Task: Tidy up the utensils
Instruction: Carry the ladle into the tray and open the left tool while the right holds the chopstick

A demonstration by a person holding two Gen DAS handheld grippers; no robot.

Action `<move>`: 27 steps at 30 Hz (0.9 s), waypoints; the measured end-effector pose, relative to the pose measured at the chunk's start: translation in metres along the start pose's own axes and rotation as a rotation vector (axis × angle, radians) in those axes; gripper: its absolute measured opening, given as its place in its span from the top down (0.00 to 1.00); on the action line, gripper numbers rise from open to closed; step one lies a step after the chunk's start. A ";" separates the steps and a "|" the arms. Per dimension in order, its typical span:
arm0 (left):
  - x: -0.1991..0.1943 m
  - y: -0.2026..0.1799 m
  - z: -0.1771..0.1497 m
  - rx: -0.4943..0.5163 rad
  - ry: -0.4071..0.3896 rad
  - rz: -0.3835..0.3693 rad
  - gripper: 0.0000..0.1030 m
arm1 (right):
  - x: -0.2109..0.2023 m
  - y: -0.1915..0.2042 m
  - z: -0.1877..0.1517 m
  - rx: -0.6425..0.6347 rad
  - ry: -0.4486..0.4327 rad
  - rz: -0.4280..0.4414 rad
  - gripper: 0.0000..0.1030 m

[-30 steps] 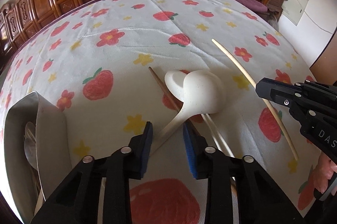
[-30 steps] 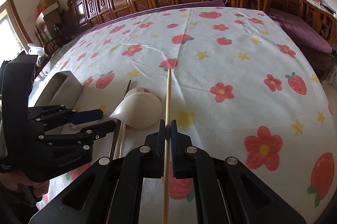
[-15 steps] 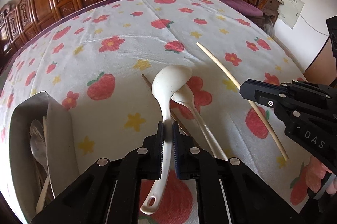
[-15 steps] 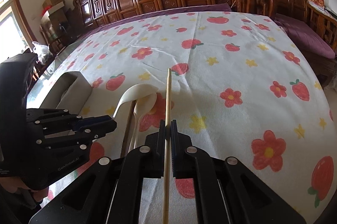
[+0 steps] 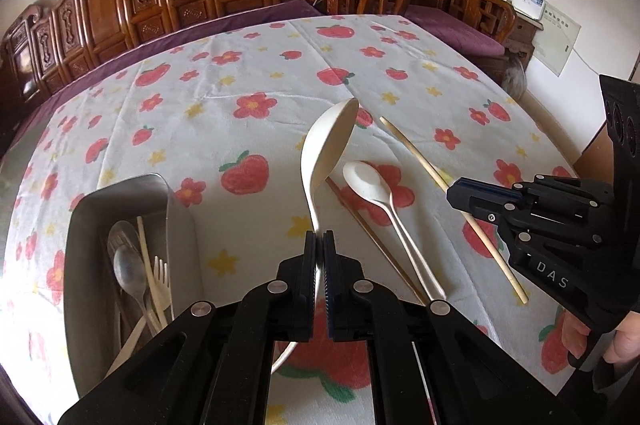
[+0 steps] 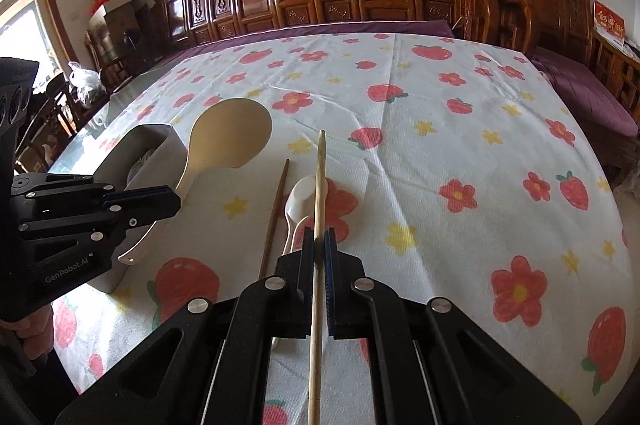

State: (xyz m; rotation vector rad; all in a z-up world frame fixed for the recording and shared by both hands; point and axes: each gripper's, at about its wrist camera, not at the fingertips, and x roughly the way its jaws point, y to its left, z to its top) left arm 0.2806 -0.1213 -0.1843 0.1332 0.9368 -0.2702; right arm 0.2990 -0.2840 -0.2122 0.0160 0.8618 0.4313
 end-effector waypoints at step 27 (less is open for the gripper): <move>-0.048 0.117 -0.044 -0.168 -0.069 0.079 0.97 | -0.007 0.069 -0.005 -0.145 -0.017 0.058 0.94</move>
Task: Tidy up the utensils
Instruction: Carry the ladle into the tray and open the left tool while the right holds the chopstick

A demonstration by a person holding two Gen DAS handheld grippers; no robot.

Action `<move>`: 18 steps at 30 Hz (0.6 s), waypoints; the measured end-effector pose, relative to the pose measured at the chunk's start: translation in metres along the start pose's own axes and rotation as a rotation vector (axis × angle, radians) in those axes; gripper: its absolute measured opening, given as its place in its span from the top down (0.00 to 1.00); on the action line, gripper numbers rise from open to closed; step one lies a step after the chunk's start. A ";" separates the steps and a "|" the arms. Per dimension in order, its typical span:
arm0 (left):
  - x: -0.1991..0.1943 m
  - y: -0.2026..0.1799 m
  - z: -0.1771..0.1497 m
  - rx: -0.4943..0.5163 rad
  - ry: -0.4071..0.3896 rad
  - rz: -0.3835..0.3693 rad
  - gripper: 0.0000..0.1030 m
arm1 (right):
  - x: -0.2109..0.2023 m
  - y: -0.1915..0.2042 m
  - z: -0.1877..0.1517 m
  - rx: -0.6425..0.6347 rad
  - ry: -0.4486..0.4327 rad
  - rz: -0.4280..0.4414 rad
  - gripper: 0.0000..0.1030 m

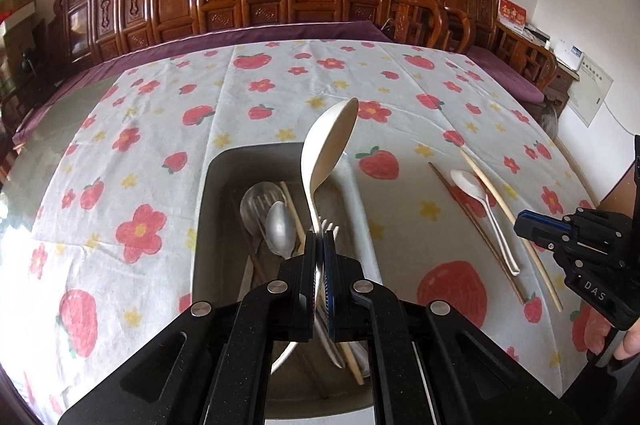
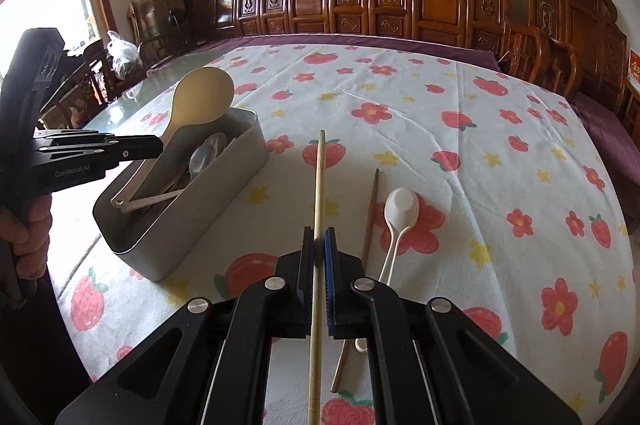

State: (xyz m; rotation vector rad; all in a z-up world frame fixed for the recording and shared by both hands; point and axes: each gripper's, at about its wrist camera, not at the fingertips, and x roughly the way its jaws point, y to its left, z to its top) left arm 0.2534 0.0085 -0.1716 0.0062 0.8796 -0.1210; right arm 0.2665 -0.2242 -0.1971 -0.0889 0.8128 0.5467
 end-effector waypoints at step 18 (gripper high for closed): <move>0.028 0.039 -0.015 -0.089 0.026 0.004 0.97 | 0.008 0.000 -0.005 0.012 0.016 -0.020 0.94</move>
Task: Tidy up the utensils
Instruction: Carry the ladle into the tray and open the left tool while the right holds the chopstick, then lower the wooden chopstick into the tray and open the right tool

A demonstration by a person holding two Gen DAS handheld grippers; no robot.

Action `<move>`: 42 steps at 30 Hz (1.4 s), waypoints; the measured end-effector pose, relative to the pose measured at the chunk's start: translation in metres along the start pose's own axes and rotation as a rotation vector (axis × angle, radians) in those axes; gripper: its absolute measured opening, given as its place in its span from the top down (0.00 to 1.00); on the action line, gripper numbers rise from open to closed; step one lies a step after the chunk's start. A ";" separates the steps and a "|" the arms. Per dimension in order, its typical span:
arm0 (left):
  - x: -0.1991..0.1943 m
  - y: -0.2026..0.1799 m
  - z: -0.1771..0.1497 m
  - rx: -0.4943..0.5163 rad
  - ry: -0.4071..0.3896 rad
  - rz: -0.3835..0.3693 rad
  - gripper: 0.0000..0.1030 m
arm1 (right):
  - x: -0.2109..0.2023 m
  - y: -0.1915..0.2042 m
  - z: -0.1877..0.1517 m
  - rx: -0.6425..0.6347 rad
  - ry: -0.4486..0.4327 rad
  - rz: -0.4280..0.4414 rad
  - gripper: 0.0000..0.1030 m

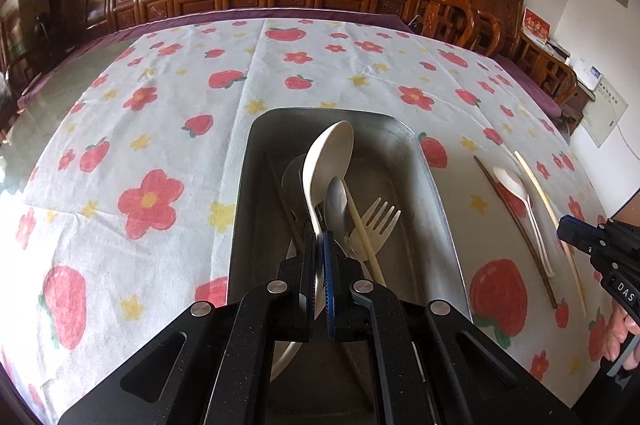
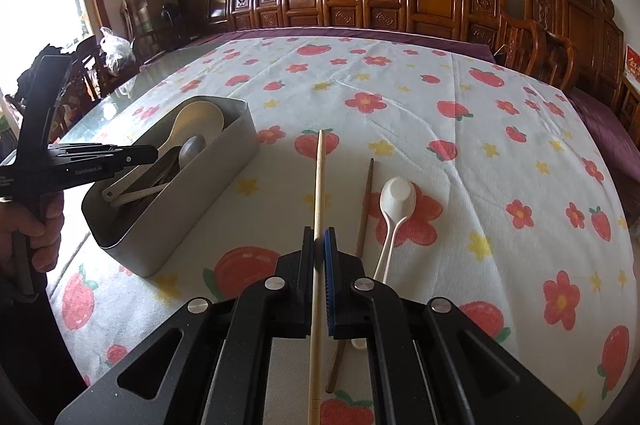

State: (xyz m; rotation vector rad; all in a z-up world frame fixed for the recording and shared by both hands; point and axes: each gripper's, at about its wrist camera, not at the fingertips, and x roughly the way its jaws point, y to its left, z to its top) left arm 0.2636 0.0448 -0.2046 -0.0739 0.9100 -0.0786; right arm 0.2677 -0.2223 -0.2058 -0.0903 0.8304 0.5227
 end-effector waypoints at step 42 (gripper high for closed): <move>-0.037 0.026 0.007 0.059 -0.064 0.046 0.97 | 0.000 0.086 0.051 0.012 -0.073 0.100 0.94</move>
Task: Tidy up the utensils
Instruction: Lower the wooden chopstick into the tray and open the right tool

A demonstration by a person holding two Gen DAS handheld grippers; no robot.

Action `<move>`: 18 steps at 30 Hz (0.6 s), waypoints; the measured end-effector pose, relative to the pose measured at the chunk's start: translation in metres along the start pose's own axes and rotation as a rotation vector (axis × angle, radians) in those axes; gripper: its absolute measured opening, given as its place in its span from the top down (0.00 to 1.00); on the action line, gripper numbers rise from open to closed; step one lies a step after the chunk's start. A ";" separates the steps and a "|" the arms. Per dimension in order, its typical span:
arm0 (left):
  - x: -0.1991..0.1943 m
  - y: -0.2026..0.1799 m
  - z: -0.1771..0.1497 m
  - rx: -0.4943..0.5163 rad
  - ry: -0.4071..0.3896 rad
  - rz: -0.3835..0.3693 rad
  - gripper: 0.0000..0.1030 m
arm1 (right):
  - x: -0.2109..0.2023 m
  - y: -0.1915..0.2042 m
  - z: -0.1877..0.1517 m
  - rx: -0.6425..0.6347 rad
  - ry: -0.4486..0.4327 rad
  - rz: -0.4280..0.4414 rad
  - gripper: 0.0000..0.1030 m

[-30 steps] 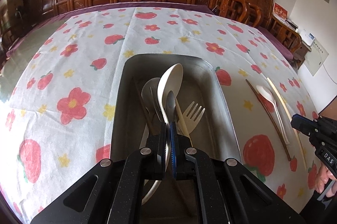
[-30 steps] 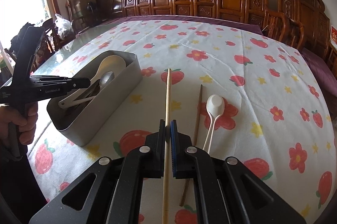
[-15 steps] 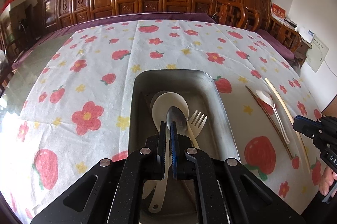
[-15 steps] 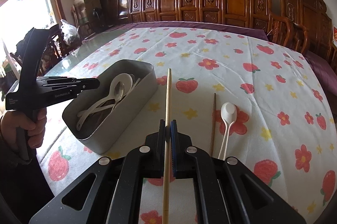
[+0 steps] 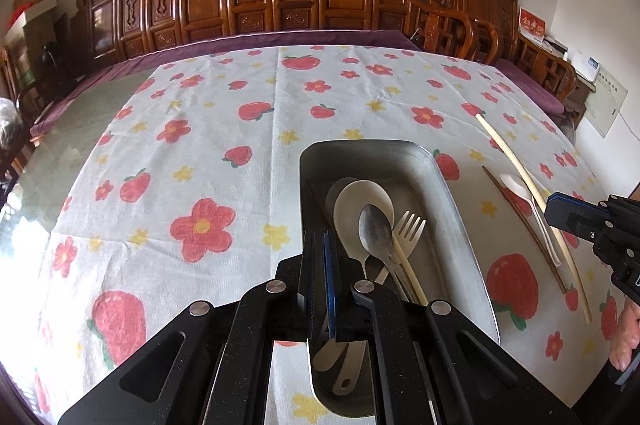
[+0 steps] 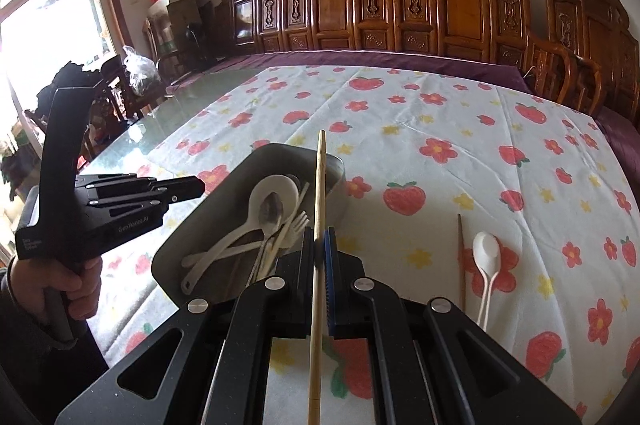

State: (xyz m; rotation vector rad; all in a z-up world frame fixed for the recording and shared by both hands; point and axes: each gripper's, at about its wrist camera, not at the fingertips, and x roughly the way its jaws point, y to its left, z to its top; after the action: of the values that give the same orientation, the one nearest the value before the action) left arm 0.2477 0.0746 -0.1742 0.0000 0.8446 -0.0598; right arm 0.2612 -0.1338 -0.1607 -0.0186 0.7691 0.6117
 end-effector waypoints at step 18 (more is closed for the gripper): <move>-0.016 0.031 0.008 -0.049 -0.037 0.012 0.97 | 0.072 0.040 0.023 0.107 0.040 0.008 0.94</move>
State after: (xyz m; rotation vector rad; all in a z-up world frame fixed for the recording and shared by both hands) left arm 0.2448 0.1060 -0.1581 -0.0420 0.8091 -0.0281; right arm 0.2954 -0.0581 -0.1830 0.0705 0.8402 0.5784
